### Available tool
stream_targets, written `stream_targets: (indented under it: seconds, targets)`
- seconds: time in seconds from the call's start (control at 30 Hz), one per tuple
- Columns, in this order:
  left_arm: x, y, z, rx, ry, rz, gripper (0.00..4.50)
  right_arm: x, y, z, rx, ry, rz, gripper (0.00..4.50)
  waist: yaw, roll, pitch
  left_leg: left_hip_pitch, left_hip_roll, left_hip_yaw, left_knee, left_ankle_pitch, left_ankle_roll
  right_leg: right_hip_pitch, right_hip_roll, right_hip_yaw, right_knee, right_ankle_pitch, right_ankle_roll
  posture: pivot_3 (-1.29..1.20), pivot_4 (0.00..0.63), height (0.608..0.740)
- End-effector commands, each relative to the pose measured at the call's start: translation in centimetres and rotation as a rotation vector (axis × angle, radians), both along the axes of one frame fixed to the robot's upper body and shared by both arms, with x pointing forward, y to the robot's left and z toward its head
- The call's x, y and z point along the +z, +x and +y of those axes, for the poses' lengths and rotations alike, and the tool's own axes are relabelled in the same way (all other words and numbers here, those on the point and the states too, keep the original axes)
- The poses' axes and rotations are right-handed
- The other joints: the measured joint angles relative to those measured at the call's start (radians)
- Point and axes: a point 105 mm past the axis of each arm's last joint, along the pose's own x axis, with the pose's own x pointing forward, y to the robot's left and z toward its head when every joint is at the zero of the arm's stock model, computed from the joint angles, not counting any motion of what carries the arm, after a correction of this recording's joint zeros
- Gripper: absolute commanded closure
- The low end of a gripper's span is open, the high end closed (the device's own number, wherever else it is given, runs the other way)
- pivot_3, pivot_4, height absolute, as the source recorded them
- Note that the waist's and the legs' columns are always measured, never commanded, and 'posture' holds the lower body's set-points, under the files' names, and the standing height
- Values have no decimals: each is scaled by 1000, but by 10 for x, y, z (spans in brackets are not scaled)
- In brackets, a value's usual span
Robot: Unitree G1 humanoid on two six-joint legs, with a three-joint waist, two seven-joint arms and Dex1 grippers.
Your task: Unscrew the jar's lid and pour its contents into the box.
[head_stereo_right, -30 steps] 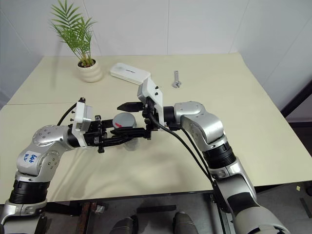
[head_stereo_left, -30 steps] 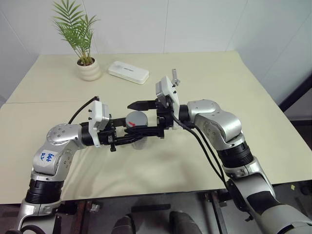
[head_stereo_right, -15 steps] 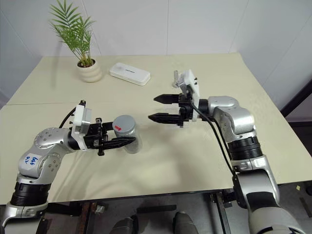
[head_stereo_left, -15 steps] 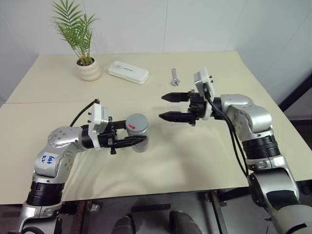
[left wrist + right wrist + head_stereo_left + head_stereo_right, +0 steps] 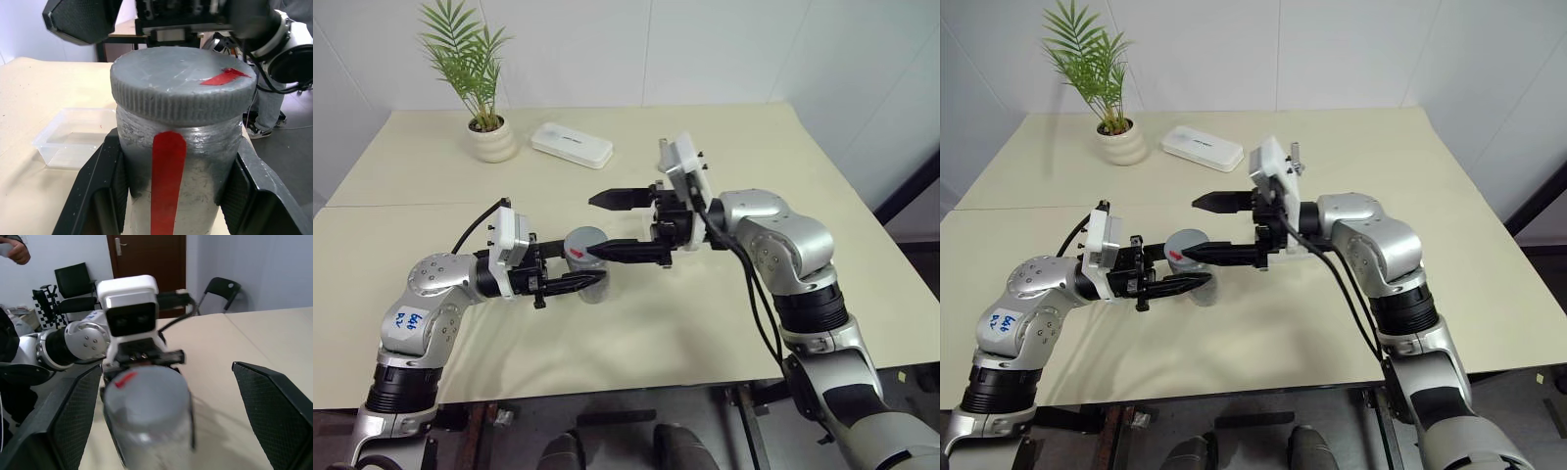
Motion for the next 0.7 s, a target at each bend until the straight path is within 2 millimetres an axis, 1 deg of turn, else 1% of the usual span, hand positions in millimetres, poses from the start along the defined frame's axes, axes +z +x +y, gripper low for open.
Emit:
stream_targets:
  seconds: [0.03,0.1,0.2,0.37,0.47,0.53,0.7]
  targets:
    - [5,0,1,10,10,-28,2498,7,-4,13,-4,-13,-68,30,0,0,0,0,0,0,0,0,0,0,0,0,0,0,0,0,150,740]
    - [5,1,2,12,19,-30,2498,4,-2,21,-17,-25,-80,30,-2,0,0,0,0,0,0,0,0,0,0,0,0,0,0,0,150,740]
    - [7,1,2,9,19,-34,2498,3,2,28,-31,-27,-87,30,-1,0,0,0,0,0,0,0,0,0,0,0,0,0,0,0,150,740]
    - [10,3,3,22,12,-44,2498,5,14,27,-64,-16,-101,30,1,0,0,0,0,0,0,0,0,0,0,0,0,0,0,0,150,740]
    - [11,3,2,23,9,-46,2498,6,16,26,-63,-10,-101,30,-1,0,0,0,0,0,0,0,0,0,0,0,0,0,0,0,150,740]
    - [11,1,2,19,8,-47,2498,7,18,24,-60,-1,-101,30,-2,0,0,0,0,0,0,0,0,0,0,0,0,0,0,0,150,740]
    - [11,-1,2,15,6,-52,2498,11,30,3,-85,32,-54,30,-1,0,0,0,0,0,0,0,0,0,0,0,0,0,0,0,150,740]
